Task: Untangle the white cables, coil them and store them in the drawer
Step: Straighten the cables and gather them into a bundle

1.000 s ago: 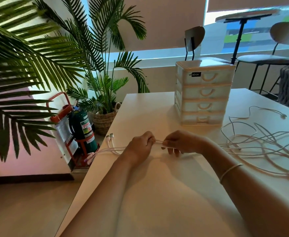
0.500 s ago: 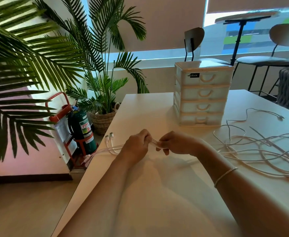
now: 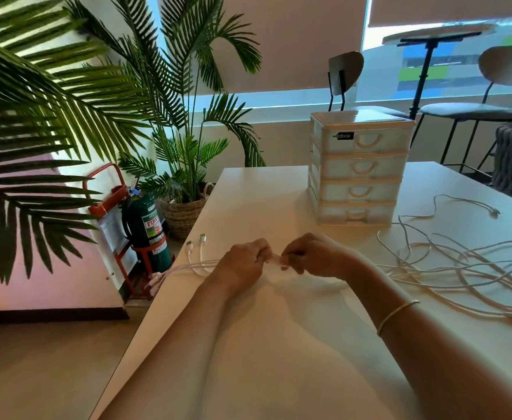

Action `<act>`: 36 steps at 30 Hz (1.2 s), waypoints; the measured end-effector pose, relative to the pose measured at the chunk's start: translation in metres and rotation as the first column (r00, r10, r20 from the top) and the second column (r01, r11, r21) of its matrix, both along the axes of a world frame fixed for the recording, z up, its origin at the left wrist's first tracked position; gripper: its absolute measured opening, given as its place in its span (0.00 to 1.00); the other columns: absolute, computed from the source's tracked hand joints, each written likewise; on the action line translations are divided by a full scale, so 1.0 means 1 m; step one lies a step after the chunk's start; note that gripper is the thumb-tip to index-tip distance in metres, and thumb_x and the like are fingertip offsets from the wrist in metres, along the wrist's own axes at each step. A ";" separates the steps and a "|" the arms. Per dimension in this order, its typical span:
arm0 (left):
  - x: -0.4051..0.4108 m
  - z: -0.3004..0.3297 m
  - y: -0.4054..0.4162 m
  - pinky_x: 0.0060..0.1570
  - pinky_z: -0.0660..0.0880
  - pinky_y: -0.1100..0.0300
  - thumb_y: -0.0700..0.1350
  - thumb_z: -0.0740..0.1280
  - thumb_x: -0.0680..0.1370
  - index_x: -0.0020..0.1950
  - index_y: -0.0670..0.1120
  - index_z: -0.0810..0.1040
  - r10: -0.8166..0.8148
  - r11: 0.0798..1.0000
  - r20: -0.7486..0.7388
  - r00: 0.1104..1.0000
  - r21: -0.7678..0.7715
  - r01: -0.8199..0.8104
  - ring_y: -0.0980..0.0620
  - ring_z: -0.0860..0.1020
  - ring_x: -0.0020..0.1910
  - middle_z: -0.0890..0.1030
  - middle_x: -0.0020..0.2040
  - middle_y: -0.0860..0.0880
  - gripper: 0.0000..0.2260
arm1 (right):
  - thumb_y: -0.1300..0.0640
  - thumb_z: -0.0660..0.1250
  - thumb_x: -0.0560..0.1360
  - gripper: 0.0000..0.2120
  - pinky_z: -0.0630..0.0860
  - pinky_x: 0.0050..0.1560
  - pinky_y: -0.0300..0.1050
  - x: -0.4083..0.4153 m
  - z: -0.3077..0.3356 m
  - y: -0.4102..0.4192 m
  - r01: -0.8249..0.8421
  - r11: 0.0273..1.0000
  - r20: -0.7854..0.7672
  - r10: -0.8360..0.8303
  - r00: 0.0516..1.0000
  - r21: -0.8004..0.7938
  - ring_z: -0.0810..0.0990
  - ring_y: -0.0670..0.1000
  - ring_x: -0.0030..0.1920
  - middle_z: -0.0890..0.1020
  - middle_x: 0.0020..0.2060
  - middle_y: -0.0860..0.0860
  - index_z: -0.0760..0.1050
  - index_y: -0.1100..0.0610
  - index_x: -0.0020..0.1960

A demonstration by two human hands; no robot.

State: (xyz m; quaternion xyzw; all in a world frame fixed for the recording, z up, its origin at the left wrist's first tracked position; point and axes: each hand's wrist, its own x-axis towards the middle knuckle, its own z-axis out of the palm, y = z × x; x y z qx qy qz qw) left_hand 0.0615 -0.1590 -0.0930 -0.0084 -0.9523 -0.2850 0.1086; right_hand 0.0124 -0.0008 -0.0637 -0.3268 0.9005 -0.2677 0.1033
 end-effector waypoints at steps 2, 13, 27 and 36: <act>0.000 -0.001 -0.001 0.38 0.63 0.62 0.43 0.58 0.81 0.50 0.45 0.76 0.008 1.000 0.005 1.000 -0.005 -0.008 0.51 0.71 0.39 0.74 0.40 0.50 0.08 | 0.57 0.60 0.78 0.11 0.63 0.30 0.33 0.001 0.002 -0.001 -0.020 0.998 0.007 0.020 1.000 0.059 0.67 0.42 0.28 0.73 0.28 0.44 0.82 0.56 0.47; 0.002 0.006 -0.002 0.37 0.62 0.63 0.46 0.58 0.81 0.52 0.45 0.77 -0.061 0.998 0.043 0.997 0.029 0.060 0.53 0.70 0.39 0.74 0.40 0.50 0.10 | 0.60 0.61 0.77 0.10 0.65 0.32 0.36 -0.006 -0.002 0.003 0.095 0.986 0.080 -0.084 0.993 -0.138 0.68 0.45 0.30 0.73 0.29 0.47 0.81 0.59 0.47; 0.025 0.031 -0.098 0.52 0.73 0.51 0.62 0.46 0.79 0.37 0.50 0.72 0.362 0.866 0.033 0.931 -0.382 -0.323 0.43 0.76 0.51 0.80 0.46 0.44 0.23 | 0.58 0.59 0.79 0.13 0.65 0.32 0.25 -0.014 -0.005 -0.009 0.118 0.986 -0.118 -0.132 0.984 -0.115 0.69 0.43 0.36 0.74 0.34 0.43 0.81 0.60 0.51; 0.029 0.010 -0.115 0.52 0.72 0.52 0.63 0.50 0.78 0.56 0.44 0.77 0.575 0.719 0.030 0.817 -0.495 -0.488 0.43 0.75 0.58 0.79 0.56 0.42 0.27 | 0.56 0.55 0.80 0.15 0.64 0.47 0.36 -0.001 -0.013 -0.036 0.018 0.992 -0.128 -0.002 0.992 0.124 0.75 0.51 0.56 0.79 0.56 0.53 0.79 0.58 0.56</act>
